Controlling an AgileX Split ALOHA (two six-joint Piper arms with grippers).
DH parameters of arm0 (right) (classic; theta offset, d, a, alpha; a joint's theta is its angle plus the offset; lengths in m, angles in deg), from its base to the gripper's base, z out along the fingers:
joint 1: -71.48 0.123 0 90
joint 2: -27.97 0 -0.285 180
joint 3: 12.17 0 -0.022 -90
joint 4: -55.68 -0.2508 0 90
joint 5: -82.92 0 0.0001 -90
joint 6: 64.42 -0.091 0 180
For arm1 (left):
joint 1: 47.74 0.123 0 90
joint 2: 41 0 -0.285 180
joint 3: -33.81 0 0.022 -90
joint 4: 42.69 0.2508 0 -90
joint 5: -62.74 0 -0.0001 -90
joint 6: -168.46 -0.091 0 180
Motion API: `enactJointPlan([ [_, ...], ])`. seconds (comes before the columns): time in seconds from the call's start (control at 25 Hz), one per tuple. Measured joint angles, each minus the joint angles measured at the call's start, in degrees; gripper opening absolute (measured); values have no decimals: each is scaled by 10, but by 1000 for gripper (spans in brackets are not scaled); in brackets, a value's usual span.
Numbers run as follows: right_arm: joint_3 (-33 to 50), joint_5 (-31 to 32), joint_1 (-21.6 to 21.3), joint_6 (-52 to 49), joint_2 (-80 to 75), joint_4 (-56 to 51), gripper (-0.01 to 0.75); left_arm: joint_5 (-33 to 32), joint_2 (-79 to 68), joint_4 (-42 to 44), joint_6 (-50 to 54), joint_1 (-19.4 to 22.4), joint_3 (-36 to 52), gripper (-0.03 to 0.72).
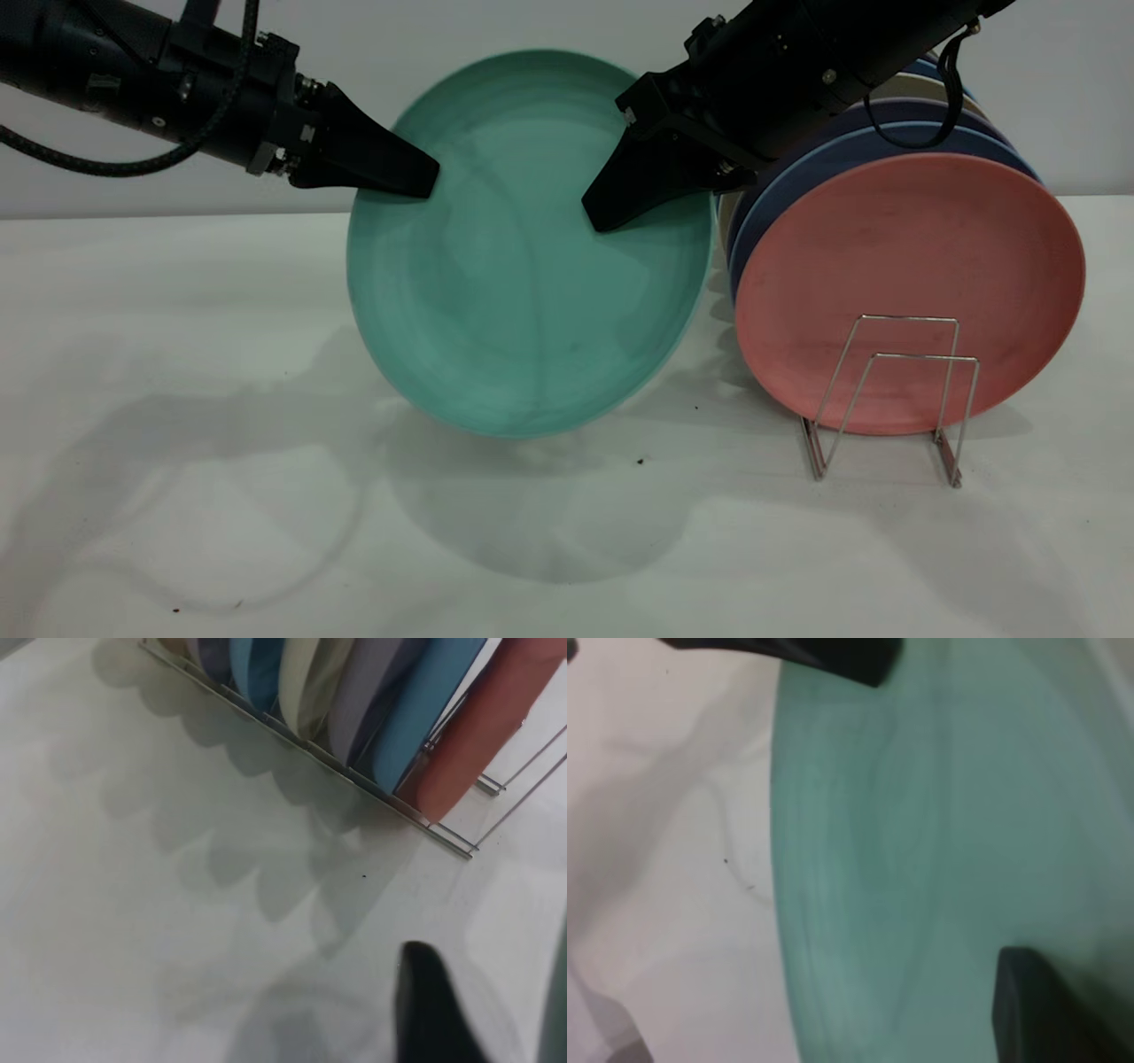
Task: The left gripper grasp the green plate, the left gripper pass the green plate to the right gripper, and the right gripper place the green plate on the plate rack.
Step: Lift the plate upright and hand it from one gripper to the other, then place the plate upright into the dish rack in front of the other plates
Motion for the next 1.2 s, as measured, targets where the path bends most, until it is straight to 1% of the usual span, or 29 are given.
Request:
enactJointPlan([
  [0.04,0,2,0,1,0,0,144,1,0,-1,2,0,0,511],
  [0.12,0,3,1,4,0,1,140,1,0,-5,4,0,0,629],
  [0.16,0,3,1,4,0,2,140,1,1,-7,6,0,0,673],
  [0.24,0,-4,1,5,0,4,140,2,4,-7,15,0,0,711],
  [0.32,0,-15,1,5,0,13,140,2,14,-4,25,0,0,713],
  [0.4,0,-19,1,5,0,24,140,0,27,8,36,0,0,699],
  [0.64,0,-30,1,7,0,66,140,-22,78,27,62,0,0,612],
  [0.76,0,-31,1,18,0,111,139,-35,106,46,84,0,0,576],
  [1.04,0,-30,1,24,34,226,139,-41,163,125,146,0,0,566],
  [1.2,0,-9,1,23,72,291,138,-28,174,172,172,0,0,564],
])
